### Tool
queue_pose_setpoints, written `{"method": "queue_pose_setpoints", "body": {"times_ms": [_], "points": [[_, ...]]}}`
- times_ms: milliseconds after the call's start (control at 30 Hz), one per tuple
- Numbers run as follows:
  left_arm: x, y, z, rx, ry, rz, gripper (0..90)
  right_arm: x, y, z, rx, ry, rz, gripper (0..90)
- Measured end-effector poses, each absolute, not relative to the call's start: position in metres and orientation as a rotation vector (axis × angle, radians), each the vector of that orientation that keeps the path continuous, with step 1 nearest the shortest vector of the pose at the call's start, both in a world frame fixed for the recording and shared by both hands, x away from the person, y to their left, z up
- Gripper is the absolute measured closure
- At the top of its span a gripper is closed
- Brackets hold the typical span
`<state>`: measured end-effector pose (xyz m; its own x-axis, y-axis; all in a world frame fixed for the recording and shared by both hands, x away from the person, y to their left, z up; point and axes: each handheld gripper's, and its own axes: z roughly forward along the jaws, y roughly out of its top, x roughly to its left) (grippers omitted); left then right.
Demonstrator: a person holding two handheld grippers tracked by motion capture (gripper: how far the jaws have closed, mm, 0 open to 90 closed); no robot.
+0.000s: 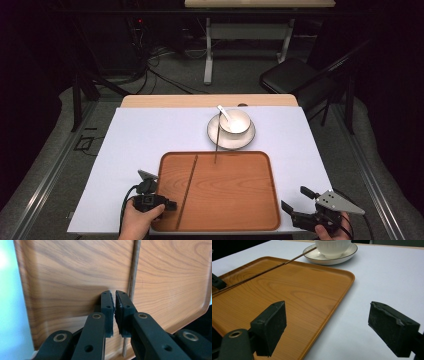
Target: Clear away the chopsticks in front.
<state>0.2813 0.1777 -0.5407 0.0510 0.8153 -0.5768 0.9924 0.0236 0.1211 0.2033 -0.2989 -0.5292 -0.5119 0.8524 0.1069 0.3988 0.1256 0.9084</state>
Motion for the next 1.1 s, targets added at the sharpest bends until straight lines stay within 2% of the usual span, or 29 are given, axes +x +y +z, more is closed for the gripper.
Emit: {"method": "queue_pose_setpoints", "body": {"times_ms": [200, 367, 500, 600, 633, 700, 733, 767, 833, 933, 1100], "points": [[0.281, 0.177, -0.539, 1.837, 1.802, -0.451, 84.3, 0.203, -0.299, -0.529, 1.205, 1.963, 1.366, 14.7], [0.282, 0.176, -0.532, 1.836, 1.769, -0.418, 80.0, 0.203, -0.299, -0.529, 1.202, 1.963, 1.366, 14.7], [0.285, 0.175, -0.525, 1.847, 1.729, -0.366, 71.8, 0.203, -0.299, -0.529, 1.202, 1.964, 1.366, 14.7], [0.288, 0.173, -0.521, 1.848, 1.708, -0.319, 62.8, 0.203, -0.299, -0.529, 1.202, 1.963, 1.365, 14.7], [0.29, 0.173, -0.519, 1.855, 1.704, -0.31, 57.4, 0.203, -0.299, -0.529, 1.201, 1.964, 1.365, 14.7], [0.294, 0.173, -0.517, 1.847, 1.694, -0.268, 55.5, 0.203, -0.299, -0.529, 1.202, 1.964, 1.365, 14.7], [0.295, 0.173, -0.516, 1.85, 1.682, -0.238, 50.2, 0.203, -0.299, -0.529, 1.201, 1.963, 1.365, 14.7], [0.299, 0.172, -0.515, 1.868, 1.67, -0.149, 49.2, 0.203, -0.299, -0.529, 1.199, 1.963, 1.365, 14.7], [0.301, 0.172, -0.514, 1.876, 1.665, -0.114, 48.2, 0.203, -0.299, -0.529, 1.199, 1.963, 1.363, 14.7], [0.309, 0.173, -0.512, 1.873, 1.648, -0.097, 45.6, 0.203, -0.299, -0.529, 1.199, 1.963, 1.363, 14.7], [0.322, 0.175, -0.509, 1.856, 1.646, -0.118, 47.7, 0.203, -0.299, -0.529, 1.197, 1.964, 1.364, 14.7]]}}
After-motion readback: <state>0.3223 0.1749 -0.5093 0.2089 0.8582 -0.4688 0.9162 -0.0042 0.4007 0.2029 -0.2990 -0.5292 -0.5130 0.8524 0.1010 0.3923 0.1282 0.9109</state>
